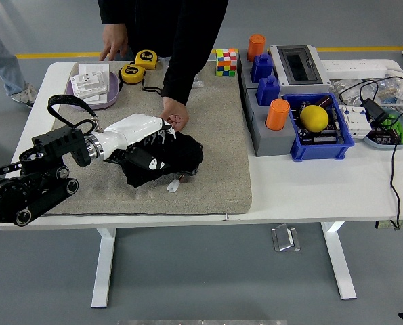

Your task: Pick the rag up,wipe the panel,place it on the desk

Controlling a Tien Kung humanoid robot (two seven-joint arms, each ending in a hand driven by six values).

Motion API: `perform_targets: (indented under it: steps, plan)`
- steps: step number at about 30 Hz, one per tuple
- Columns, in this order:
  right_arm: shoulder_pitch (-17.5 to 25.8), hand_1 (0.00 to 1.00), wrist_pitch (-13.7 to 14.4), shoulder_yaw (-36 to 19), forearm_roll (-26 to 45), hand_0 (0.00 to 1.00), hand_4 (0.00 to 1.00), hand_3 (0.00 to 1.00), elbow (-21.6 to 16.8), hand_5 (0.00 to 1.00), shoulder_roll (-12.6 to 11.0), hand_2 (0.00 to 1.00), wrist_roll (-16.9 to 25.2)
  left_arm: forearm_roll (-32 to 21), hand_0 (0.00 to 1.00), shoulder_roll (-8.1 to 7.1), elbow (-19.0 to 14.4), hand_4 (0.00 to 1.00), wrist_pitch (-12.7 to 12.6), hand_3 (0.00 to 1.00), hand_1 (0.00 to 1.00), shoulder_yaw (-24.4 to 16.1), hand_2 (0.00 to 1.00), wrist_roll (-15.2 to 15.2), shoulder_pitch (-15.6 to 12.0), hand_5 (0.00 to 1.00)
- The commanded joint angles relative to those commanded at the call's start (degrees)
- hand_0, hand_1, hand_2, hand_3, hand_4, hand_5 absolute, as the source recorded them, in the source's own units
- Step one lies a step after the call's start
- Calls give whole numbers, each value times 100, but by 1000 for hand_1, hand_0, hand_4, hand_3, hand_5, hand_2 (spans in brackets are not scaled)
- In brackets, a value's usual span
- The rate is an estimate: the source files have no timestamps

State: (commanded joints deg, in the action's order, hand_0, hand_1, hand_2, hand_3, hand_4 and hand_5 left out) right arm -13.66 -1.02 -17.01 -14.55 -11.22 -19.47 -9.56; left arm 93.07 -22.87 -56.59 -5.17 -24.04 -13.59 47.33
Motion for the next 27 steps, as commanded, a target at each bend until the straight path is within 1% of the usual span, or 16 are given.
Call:
perform_targets:
  steps: [4, 10, 12, 16, 18, 22, 24, 27]
  plan:
    - [-5, 734, -1, -4, -7, 781, 998, 679, -6, 556, 3, 722, 1, -23, 267, 8, 51, 720, -4, 554, 195, 2, 341, 6, -14, 7]
    - [0, 734, -3, 40, 27, 779, 998, 678, -1, 555, 1, 722, -3, -21, 267, -52, 48, 719, -40, 554, 195, -33, 341, 30, -55, 7]
    - [2, 734, -3, 50, 31, 779, 998, 678, 0, 555, 7, 722, -3, -49, 267, -92, 43, 719, -94, 554, 195, -43, 341, 75, -64, 7]
    - [-1, 734, -2, 42, 25, 778, 998, 679, 0, 555, 24, 721, 0, -58, 267, -169, 68, 719, -128, 554, 195, -90, 341, 67, -79, 8]
    - [-2, 734, -3, 51, 20, 778, 998, 679, -1, 555, 30, 721, -2, -118, 267, -194, 80, 719, -214, 554, 195, -101, 341, 157, -84, 8]
    - [12, 732, -1, 52, 19, 778, 998, 679, 0, 555, 32, 721, -4, -121, 267, -248, 121, 719, -237, 554, 195, -140, 341, 157, -115, 10]
    - [15, 732, 1, 49, 19, 778, 998, 679, 1, 555, 33, 721, -5, -187, 267, -268, 162, 719, -327, 554, 195, -132, 341, 263, -115, 10]
    - [14, 732, 3, 28, 3, 778, 998, 679, -2, 555, 38, 721, -5, -184, 267, -310, 212, 719, -353, 554, 195, -173, 341, 282, -146, 10]
